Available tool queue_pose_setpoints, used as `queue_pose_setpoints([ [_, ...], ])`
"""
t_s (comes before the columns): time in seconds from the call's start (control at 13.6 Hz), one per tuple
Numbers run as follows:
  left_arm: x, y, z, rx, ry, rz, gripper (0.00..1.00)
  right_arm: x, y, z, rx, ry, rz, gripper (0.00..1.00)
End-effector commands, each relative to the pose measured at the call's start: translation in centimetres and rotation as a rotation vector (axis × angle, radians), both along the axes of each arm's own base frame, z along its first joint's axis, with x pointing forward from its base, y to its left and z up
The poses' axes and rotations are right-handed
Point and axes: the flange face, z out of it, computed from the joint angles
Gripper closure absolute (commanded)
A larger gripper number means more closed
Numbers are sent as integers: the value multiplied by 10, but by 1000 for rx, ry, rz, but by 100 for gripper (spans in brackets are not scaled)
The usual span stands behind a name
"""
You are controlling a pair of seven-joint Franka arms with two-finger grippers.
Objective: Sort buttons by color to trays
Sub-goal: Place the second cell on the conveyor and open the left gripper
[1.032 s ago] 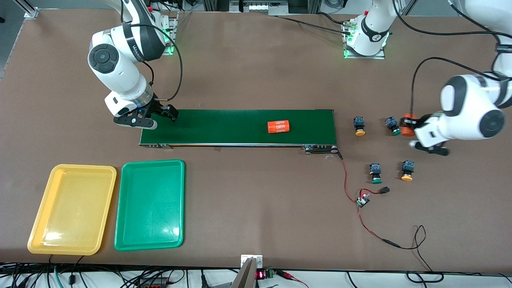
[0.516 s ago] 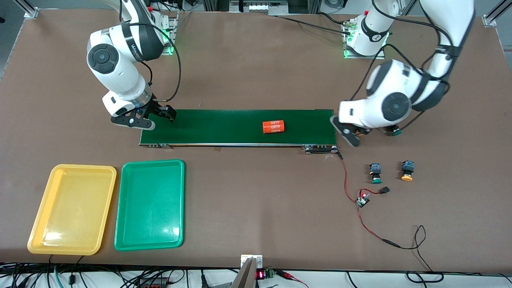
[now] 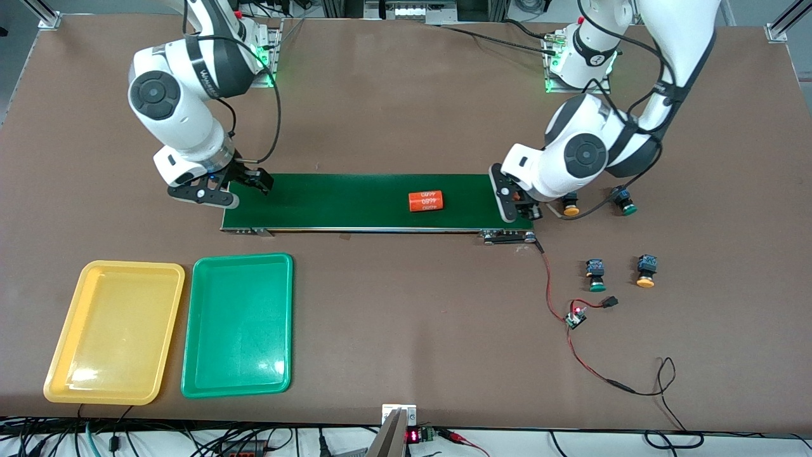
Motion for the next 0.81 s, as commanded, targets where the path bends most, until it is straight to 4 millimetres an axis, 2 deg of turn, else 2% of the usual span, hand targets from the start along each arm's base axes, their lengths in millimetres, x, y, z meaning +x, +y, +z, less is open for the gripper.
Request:
queue_pose_setpoints([
  [0.0,-9,-8,-3,22,-77,-158,97,11,0,3,-23,27,1,0],
  [0.15,-13,-18,-4,42,-95,-196,97,9,6,4,-24,25,11,0],
  [0.22,-13,-18,-4,59,-106,-199,86,10,4,2,-26,28,22,0],
  [0.29,-13,-17,-3,71,-113,-183,46,13,-4,0,-26,34,38,0],
  [0.37,-11,-18,-1,70,-129,-184,1,14,-7,0,-18,38,59,0],
  [0.52,-13,-26,5,59,-147,-187,0,15,-6,-2,-18,39,51,0],
  [0.74,-11,-26,20,75,-166,-139,0,14,1,-2,-18,36,57,0],
])
